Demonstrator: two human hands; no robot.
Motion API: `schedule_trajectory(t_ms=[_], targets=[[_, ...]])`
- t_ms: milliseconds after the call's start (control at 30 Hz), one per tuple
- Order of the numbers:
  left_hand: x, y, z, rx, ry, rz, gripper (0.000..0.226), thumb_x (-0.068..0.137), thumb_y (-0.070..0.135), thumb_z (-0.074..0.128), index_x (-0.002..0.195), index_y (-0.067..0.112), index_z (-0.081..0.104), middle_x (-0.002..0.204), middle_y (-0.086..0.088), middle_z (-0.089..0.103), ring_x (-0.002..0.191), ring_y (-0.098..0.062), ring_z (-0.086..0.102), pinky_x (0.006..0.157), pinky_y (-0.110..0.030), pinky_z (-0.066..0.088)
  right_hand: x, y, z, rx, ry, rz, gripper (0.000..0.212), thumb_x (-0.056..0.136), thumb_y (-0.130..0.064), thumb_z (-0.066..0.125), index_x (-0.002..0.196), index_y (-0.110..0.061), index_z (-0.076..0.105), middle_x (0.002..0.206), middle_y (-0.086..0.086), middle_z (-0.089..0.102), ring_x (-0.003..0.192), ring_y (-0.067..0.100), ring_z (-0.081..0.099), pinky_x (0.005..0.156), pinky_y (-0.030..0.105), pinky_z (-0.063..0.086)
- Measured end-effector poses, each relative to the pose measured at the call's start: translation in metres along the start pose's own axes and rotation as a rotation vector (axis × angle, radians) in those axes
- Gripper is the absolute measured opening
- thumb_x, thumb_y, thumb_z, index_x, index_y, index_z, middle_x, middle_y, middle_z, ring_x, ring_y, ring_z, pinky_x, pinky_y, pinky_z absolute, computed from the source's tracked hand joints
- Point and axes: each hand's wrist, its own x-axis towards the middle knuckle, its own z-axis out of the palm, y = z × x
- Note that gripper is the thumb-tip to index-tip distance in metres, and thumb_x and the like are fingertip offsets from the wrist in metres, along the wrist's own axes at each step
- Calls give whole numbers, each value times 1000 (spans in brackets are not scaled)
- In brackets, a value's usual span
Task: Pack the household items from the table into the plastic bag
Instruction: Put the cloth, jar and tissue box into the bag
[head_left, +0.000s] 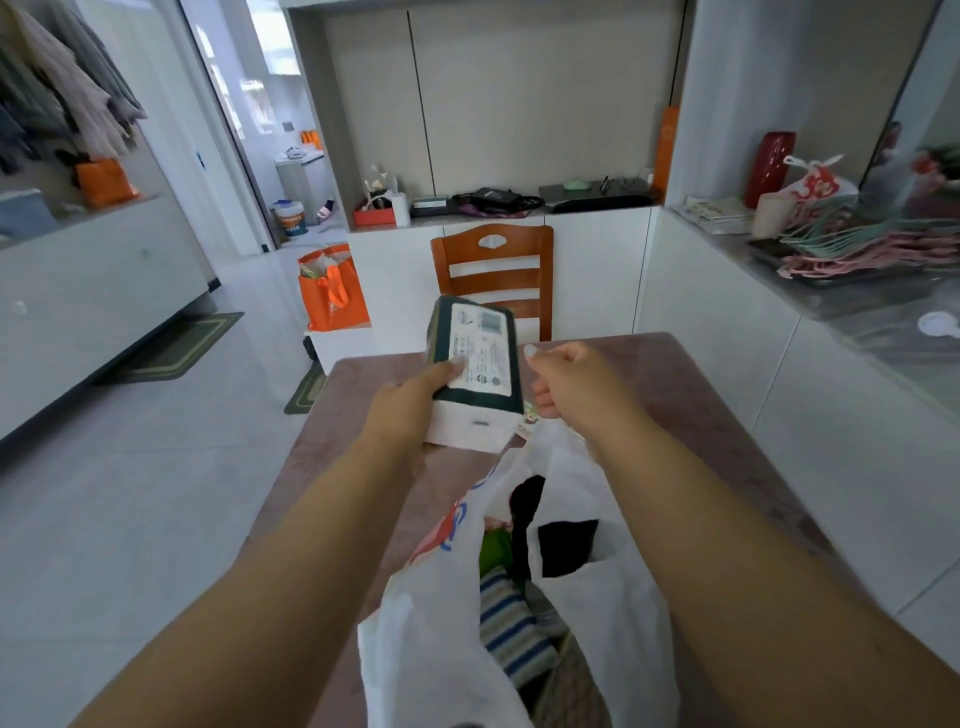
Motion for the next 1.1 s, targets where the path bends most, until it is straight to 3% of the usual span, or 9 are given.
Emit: schedule_trajectory(t_ms=[200,367,500,633,733,800,933,1033,1100], targets=[[-113,17,10,7,-204,-3,23,90,31,61,105,15,67,94,-9,77,89,-27,72,85,-45,57,-62,-8,-7,557,-227,148,24,85,-31,65,104,-17,68,100,9,76,94,27,72,86,45,56],[-171,-3,-17,517,-21,-16,63,91,61,40,90,4,66,88,-13,69,82,-24,64,84,-38,53,-97,19,-40,530,-191,150,36,82,-26,68,116,-14,62,99,8,76,90,27,73,74,41,58],[-216,-30,-32,836,-176,-3,78,91,65,21,63,6,63,80,-13,74,77,-28,66,78,-34,50,-118,34,-47,463,-209,249,30,84,-24,67,113,-16,66,98,9,77,84,24,75,68,36,58],[-231,-57,-34,637,-493,-138,76,69,79,23,56,17,66,97,-13,75,90,-24,65,85,-33,47,-137,39,-38,391,-242,250,12,86,-22,65,97,-17,69,84,7,78,79,24,74,72,38,59],[-230,-60,-37,225,-613,-104,70,79,70,29,79,14,72,110,-30,66,88,-28,68,82,-33,52,-148,40,-32,374,-229,236,8,88,-18,63,95,-15,67,78,8,76,82,26,71,81,42,56],[-229,-54,-42,32,-572,-46,68,82,64,31,70,11,72,100,-25,69,77,-26,70,74,-32,56,-151,41,-30,358,-243,265,15,87,-19,63,100,-13,68,82,9,75,80,26,71,76,39,57],[-229,-36,-52,130,-262,111,64,86,65,31,82,9,63,96,-15,71,75,-24,68,68,-36,54,-150,44,-18,261,-314,345,25,86,-24,64,107,-11,68,82,9,76,71,24,71,60,31,56],[-225,-20,-53,219,-56,116,65,92,65,23,96,15,64,107,-8,68,82,-25,68,64,-33,48,-147,48,4,64,-329,287,38,86,-37,62,113,-11,65,97,10,74,82,26,70,71,34,57],[-223,-9,-52,225,-26,108,66,92,66,21,102,19,65,119,-6,62,90,-24,68,71,-34,48,-141,54,13,-323,-215,88,47,90,-46,54,116,-8,62,107,9,69,93,25,65,80,31,49]])
